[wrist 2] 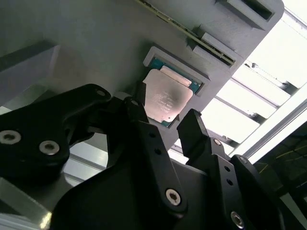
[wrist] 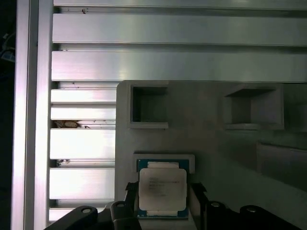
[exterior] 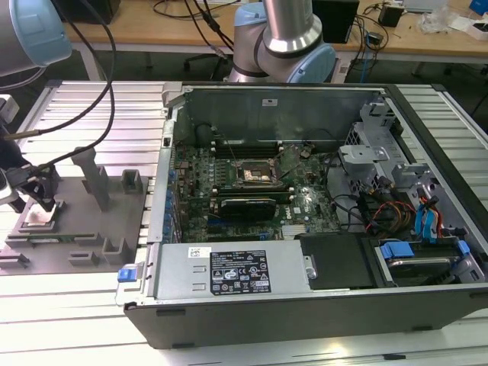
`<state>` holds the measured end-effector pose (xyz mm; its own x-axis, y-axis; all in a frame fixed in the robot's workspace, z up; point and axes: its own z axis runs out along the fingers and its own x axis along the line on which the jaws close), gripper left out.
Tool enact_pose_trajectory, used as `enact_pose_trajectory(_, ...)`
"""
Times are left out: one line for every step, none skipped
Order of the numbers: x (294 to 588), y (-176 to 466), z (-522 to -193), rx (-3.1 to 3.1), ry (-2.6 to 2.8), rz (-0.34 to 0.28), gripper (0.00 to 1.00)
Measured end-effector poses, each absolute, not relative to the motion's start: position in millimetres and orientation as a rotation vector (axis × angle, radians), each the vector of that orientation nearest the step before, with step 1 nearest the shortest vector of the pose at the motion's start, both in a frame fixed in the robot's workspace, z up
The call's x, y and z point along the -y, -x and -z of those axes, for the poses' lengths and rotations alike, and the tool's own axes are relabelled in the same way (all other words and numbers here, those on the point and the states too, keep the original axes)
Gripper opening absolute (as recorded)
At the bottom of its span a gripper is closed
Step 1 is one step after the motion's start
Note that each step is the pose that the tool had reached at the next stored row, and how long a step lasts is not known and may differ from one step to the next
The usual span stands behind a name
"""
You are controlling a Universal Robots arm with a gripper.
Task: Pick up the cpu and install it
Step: 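Pick up the cpu and move it towards the insertion slot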
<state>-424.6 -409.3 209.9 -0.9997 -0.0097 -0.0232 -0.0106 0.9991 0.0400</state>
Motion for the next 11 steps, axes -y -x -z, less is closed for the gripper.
enact_pose_trajectory(409.3,424.5,-209.4,-3.118,0.026,-0.062,0.55)
enact_pose_trajectory(409.4,424.6,-208.2,-3.118,0.040,-0.060,0.55)
enact_pose_trajectory(409.4,424.6,-207.3,-3.118,0.047,-0.060,0.55)
enact_pose_trajectory(409.4,424.8,-206.2,-3.118,0.051,-0.059,0.55)
enact_pose_trajectory(409.4,424.9,-205.7,-3.119,0.054,-0.056,0.55)
enact_pose_trajectory(409.4,424.9,-205.7,-3.119,0.054,-0.056,0.55)
enact_pose_trajectory(409.3,424.9,-205.7,-3.118,0.054,-0.055,0.55)
enact_pose_trajectory(409.3,424.9,-205.7,-3.118,0.054,-0.055,0.55)
enact_pose_trajectory(409.4,424.9,-205.7,-3.118,0.054,-0.054,0.55)
enact_pose_trajectory(409.4,424.9,-205.6,-3.118,0.054,-0.054,0.55)
enact_pose_trajectory(409.4,424.9,-205.6,-3.118,0.054,-0.053,0.56)
